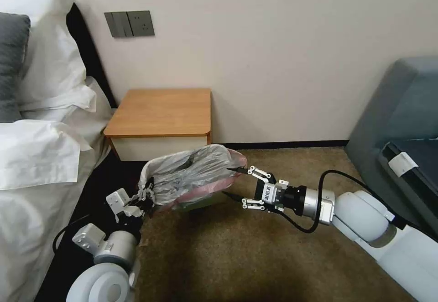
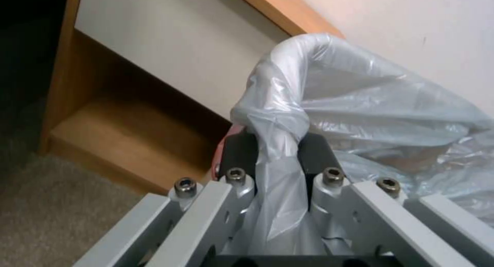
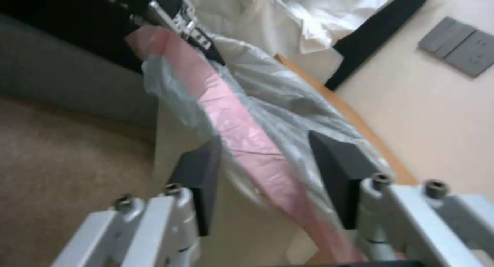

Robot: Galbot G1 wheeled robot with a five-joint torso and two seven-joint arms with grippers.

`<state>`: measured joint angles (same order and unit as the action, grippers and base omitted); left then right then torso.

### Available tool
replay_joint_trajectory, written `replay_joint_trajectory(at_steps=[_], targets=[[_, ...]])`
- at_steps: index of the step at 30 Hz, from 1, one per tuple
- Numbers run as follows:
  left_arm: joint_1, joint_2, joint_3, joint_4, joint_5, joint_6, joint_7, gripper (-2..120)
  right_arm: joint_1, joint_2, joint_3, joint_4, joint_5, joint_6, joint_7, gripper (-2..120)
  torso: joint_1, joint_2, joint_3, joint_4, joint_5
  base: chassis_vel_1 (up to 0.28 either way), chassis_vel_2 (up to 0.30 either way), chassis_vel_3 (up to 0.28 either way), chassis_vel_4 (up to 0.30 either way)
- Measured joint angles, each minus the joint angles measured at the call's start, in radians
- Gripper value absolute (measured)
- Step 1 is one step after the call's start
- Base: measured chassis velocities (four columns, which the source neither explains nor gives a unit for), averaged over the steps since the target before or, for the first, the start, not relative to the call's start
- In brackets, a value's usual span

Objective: Pick up the garbage bag from the table and place it over the trash can.

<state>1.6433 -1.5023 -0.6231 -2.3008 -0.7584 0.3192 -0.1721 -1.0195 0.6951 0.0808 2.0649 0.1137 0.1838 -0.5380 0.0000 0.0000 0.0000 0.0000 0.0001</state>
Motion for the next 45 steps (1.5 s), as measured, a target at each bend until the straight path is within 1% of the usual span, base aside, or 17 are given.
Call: replay_joint_trajectory(at_steps=[1, 3, 6, 8, 10, 12, 18, 20, 23, 24, 26, 27, 30, 31, 35, 40, 45], targets=[[0.001, 0.000, 0.000, 0.000, 0.000, 0.000, 0.001, 10, 0.002, -0.001, -0.004, -0.003, 0.001, 0.000, -0.007, 37, 0.000, 0.000, 0.000, 0.0001, -0.0001, 0.000, 0.000, 0.000, 0.000], [0.002, 0.001, -0.001, 0.000, 0.000, 0.000, 0.001, 10, 0.003, -0.001, -0.006, -0.007, 0.001, 0.000, -0.013, 34, 0.000, 0.000, 0.000, 0.0000, -0.0002, 0.000, 0.000, 0.000, 0.000], [0.002, 0.004, -0.004, -0.003, 0.000, -0.001, 0.002, 10, 0.003, -0.005, -0.007, -0.010, 0.002, 0.000, -0.026, 18, 0.000, 0.000, 0.000, 0.0000, -0.0001, 0.000, 0.000, 0.000, 0.000], [0.002, 0.004, -0.005, -0.003, 0.000, -0.001, 0.002, 10, 0.003, -0.007, -0.006, -0.010, 0.004, 0.001, -0.028, 15, 0.000, 0.000, 0.000, 0.0000, -0.0001, 0.000, 0.000, 0.000, 0.000], [0.001, 0.003, -0.004, -0.003, -0.001, -0.001, 0.002, 10, 0.003, -0.013, -0.004, -0.010, 0.008, 0.001, -0.029, 6, 0.000, 0.000, 0.000, 0.0000, -0.0001, 0.000, 0.000, 0.000, 0.000], [0.001, 0.002, -0.004, -0.004, -0.001, -0.001, 0.002, 10, 0.004, -0.014, -0.003, -0.010, 0.009, 0.002, -0.029, 0, 0.000, 0.000, 0.000, 0.0000, -0.0001, 0.000, 0.000, 0.000, 0.000], [0.002, 0.001, 0.000, -0.007, 0.004, -0.002, 0.004, 10, 0.024, -0.018, -0.012, 0.003, 0.017, 0.001, -0.013, 0, 0.000, 0.000, 0.000, -0.0001, -0.0001, 0.000, 0.000, 0.000, 0.000], [0.003, 0.001, 0.000, -0.006, 0.007, -0.002, 0.004, 10, 0.035, -0.021, -0.021, 0.007, 0.024, -0.003, -0.008, 3, 0.000, 0.000, 0.000, 0.0000, -0.0001, 0.000, 0.000, 0.000, 0.000], [0.003, 0.001, 0.001, -0.004, 0.021, -0.003, 0.008, 10, 0.090, -0.038, -0.065, 0.009, 0.042, -0.016, -0.007, 18, 0.000, 0.000, 0.000, 0.0000, -0.0001, 0.000, 0.000, 0.000, 0.000], [0.003, 0.001, 0.001, -0.004, 0.021, -0.003, 0.008, 10, 0.090, -0.038, -0.065, 0.009, 0.042, -0.016, -0.007, 18, 0.000, 0.000, 0.000, 0.0000, -0.0001, 0.000, 0.000, 0.000, 0.000], [0.003, 0.000, 0.001, 0.001, 0.029, -0.004, 0.010, 10, 0.130, -0.053, -0.095, 0.005, 0.058, -0.024, -0.009, 30, 0.000, 0.000, 0.000, 0.0001, -0.0001, 0.000, 0.000, 0.000, 0.000], [0.003, 0.000, 0.001, 0.001, 0.029, -0.004, 0.010, 10, 0.130, -0.053, -0.095, 0.005, 0.058, -0.024, -0.009, 30, 0.000, 0.000, 0.000, 0.0001, -0.0001, 0.000, 0.000, 0.000, 0.000], [0.003, -0.001, 0.002, 0.003, 0.035, -0.006, 0.013, 10, 0.175, -0.081, -0.135, 0.001, 0.092, -0.037, -0.021, 43, 0.000, 0.000, 0.000, 0.0000, -0.0001, 0.000, 0.000, 0.000, 0.000], [0.003, -0.001, 0.002, 0.003, 0.035, -0.006, 0.013, 10, 0.175, -0.081, -0.135, 0.001, 0.092, -0.037, -0.021, 43, 0.000, 0.000, 0.000, 0.0000, -0.0001, 0.000, 0.000, 0.000, 0.000], [0.002, -0.001, 0.004, 0.004, 0.043, -0.007, 0.017, 10, 0.251, -0.114, -0.186, -0.012, 0.160, -0.061, -0.069, 61, 0.000, 0.000, 0.000, 0.0000, -0.0002, 0.000, 0.000, 0.000, 0.000], [0.003, -0.003, 0.004, 0.003, 0.048, -0.007, 0.023, 10, 0.305, -0.128, -0.224, -0.032, 0.192, -0.078, -0.084, 58, 0.000, 0.000, 0.000, 0.0000, -0.0001, 0.000, 0.000, 0.000, 0.000], [0.004, -0.001, 0.003, -0.002, 0.051, -0.008, 0.027, 10, 0.338, -0.134, -0.255, -0.046, 0.209, -0.087, -0.098, 47, 0.000, 0.000, 0.000, 0.0001, -0.0001, 0.000, 0.000, 0.000, 0.000]])
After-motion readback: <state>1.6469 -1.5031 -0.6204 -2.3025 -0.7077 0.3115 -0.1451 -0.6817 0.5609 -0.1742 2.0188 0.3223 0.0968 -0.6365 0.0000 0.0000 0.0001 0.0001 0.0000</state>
